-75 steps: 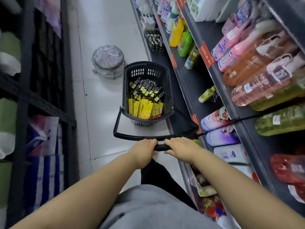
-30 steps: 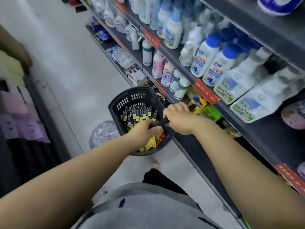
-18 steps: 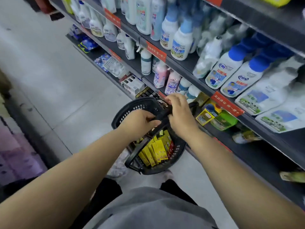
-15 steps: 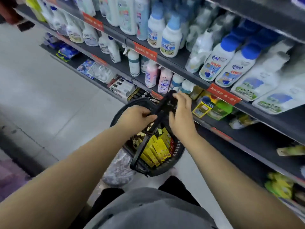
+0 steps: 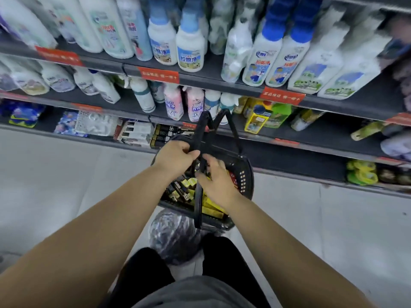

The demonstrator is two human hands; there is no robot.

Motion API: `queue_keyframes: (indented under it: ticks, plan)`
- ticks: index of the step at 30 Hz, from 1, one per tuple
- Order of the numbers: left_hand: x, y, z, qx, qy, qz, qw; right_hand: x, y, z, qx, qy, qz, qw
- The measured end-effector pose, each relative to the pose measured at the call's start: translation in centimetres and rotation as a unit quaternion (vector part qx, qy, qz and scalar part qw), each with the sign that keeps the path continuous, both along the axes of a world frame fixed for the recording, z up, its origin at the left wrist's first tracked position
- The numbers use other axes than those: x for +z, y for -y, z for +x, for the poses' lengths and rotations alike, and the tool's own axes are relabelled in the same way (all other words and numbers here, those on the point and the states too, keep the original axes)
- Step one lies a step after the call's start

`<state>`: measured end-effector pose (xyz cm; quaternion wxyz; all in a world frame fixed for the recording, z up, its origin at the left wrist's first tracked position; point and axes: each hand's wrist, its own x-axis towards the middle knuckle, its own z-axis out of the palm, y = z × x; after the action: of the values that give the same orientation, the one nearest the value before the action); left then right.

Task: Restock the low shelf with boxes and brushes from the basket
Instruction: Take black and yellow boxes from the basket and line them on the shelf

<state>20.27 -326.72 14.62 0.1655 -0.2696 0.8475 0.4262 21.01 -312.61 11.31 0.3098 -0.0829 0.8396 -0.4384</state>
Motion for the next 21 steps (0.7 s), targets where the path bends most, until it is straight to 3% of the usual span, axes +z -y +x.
queue_keyframes:
  ticks: [2,6,12,21]
  plan:
    - [-0.4,0.1,-0.3,0.005,0.005,-0.005,1.0,-0.5,0.4,-1.2,0.0,0.019,-0.012,1.0]
    - [-1.5,3.0,0.4,0.06,0.05,0.099,0.992,-1.8,2.4,-1.6,0.037,0.034,0.011,0.999]
    - [-6.0,10.9,-0.4,0.05,0.144,0.161,0.975,-6.2,9.4,-0.2,0.008,0.088,0.033,0.996]
    - [-19.6,21.6,-0.8,-0.042,0.221,0.088,0.97,-14.8,16.8,0.4,-0.085,0.192,0.063,0.976]
